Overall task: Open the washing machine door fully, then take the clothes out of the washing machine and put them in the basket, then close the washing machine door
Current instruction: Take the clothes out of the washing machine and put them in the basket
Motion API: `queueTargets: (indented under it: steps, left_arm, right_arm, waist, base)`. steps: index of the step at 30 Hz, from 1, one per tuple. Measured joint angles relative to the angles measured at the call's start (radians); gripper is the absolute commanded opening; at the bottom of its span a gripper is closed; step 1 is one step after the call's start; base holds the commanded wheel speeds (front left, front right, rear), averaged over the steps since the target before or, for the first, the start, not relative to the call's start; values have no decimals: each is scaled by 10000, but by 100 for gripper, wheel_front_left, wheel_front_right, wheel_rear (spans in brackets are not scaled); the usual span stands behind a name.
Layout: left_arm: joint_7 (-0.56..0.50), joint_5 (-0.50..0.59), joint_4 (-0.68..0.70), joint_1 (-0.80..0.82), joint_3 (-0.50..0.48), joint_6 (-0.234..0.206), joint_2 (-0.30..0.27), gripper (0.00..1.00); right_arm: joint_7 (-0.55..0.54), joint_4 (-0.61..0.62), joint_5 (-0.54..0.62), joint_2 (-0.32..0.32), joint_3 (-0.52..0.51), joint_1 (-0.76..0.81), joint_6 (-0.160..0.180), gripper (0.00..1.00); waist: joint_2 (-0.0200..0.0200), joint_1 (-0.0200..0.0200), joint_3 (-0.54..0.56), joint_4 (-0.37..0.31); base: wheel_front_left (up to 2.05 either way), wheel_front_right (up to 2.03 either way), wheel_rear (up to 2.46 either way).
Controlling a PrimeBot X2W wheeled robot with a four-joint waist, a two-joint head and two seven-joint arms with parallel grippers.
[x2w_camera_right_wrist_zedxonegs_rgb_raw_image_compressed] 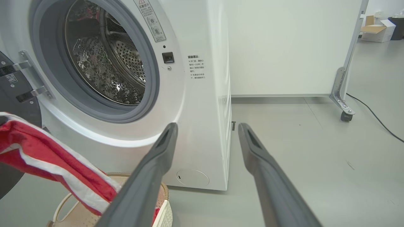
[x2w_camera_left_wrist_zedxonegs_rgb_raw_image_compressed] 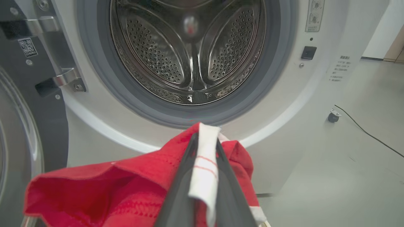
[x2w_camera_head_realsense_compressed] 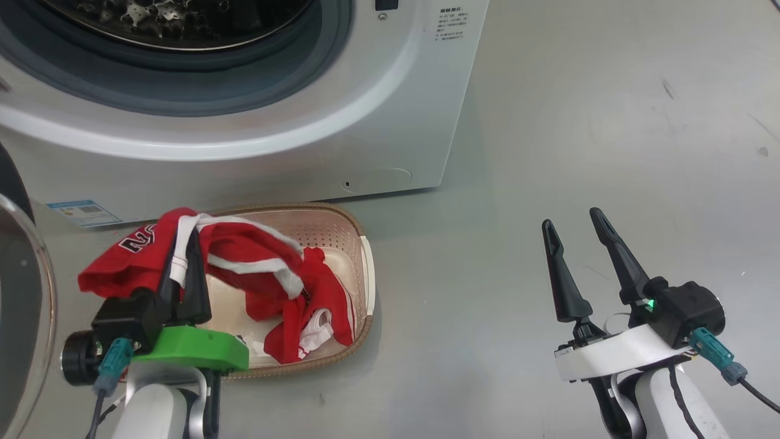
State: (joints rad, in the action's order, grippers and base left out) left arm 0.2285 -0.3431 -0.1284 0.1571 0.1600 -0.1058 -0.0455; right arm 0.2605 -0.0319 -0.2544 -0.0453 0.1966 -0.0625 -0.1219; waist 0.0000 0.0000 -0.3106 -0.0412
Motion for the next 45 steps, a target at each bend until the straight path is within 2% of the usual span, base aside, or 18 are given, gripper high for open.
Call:
queueTargets:
  steps: [10, 23, 34, 39, 40, 41, 42, 43, 44, 45]
  left_arm:
    - [-437, -165, -1672, 602, 297, 2, 15, 0]
    - [-1072, -159, -3751, 2643, 21, 6, -84, 0]
    - [-2209, -203, -5476, 4337, -136, 12, -347, 0]
    - [-2679, -525, -6287, 5162, -288, 161, -430, 0]
    - [-2685, -527, -6414, 5277, -297, 217, -474, 6]
    - [-2686, -533, -6529, 5368, -316, 230, -506, 19]
    - [-2686, -552, -6658, 5451, -334, 232, -523, 26]
    - [-2717, -573, -6771, 5514, -337, 240, -539, 43]
    - [-2715, -573, -6882, 5562, -336, 261, -541, 55]
    - [-2709, -573, -7018, 5606, -336, 330, -539, 78]
  right_arm:
    - [0, 408, -29, 0, 203, -383, 0, 100]
    - [0, 771, -489, -2, 479, -1034, -2, 100]
    - [0, 1110, -610, -2, 508, -1881, -2, 100]
    - [0, 1149, -623, -2, 424, -2259, -2, 100]
    - [0, 1141, -625, -2, 397, -2307, -2, 100]
    - [0, 1126, -629, -2, 370, -2368, -2, 100]
    - [0, 1116, -637, -2, 353, -2419, -2, 100]
    - [0, 1104, -639, -2, 349, -2448, -2, 100]
    - [0, 1072, -640, -2, 347, -2465, -2, 100]
    - [0, 1024, -650, 0, 337, -2479, -2, 100]
  waist:
    - [0, 0, -1104, -229]
    - [0, 0, -2852, -882]
    - [0, 0, -4405, -1469]
    - [0, 2, -5177, -1717]
    - [0, 2, -5287, -1753]
    - [0, 2, -5382, -1786]
    - [0, 2, -5466, -1819]
    - [0, 2, -5536, -1849]
    - [0, 2, -5592, -1876]
    - [0, 2, -5630, -1903]
  base:
    - [0, 0, 0]
    - [0, 0, 0]
    - [0, 0, 0]
    - [0, 0, 0]
    - [0, 0, 0]
    - [0, 0, 0]
    - [0, 0, 0]
    - [0, 0, 0]
    - [0, 0, 0]
    - [0, 0, 0]
